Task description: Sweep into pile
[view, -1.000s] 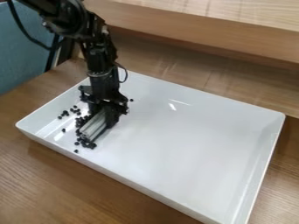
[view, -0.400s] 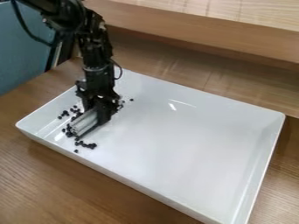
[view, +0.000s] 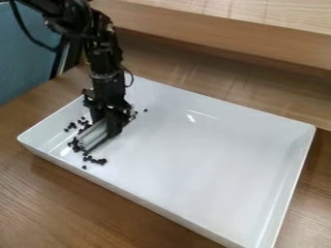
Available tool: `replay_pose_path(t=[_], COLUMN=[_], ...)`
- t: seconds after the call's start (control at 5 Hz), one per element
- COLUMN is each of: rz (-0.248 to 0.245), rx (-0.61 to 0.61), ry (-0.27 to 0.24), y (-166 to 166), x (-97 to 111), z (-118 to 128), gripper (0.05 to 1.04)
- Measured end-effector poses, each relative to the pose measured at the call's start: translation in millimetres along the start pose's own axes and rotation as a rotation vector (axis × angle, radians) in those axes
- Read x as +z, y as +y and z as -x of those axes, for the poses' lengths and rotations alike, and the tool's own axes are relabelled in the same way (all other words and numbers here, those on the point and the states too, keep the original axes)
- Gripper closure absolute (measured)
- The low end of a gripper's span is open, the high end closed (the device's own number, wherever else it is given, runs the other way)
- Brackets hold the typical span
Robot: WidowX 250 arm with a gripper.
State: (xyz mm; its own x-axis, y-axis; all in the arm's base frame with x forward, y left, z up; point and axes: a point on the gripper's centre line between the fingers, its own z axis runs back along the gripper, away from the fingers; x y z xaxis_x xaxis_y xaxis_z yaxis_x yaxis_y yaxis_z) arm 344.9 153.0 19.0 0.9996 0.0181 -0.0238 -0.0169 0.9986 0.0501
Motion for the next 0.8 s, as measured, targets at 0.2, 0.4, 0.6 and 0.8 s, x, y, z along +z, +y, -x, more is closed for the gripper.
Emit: replay_pose_path(t=[0.2, 0.4, 0.6, 0.8], rz=[0.052, 0.104, 0.136, 0.16], rx=[0.001, 0.008, 0.011, 0.025], ry=[-0.016, -0.036, -0.041, -0.033], y=[-1.3, -2.3, -3.0, -2.9], x=[-0.5, 2.9, 5.1, 9.9], z=[0.4, 1.2, 3.6, 8.1], gripper=[0.384, 0.169, 0.095, 0.095])
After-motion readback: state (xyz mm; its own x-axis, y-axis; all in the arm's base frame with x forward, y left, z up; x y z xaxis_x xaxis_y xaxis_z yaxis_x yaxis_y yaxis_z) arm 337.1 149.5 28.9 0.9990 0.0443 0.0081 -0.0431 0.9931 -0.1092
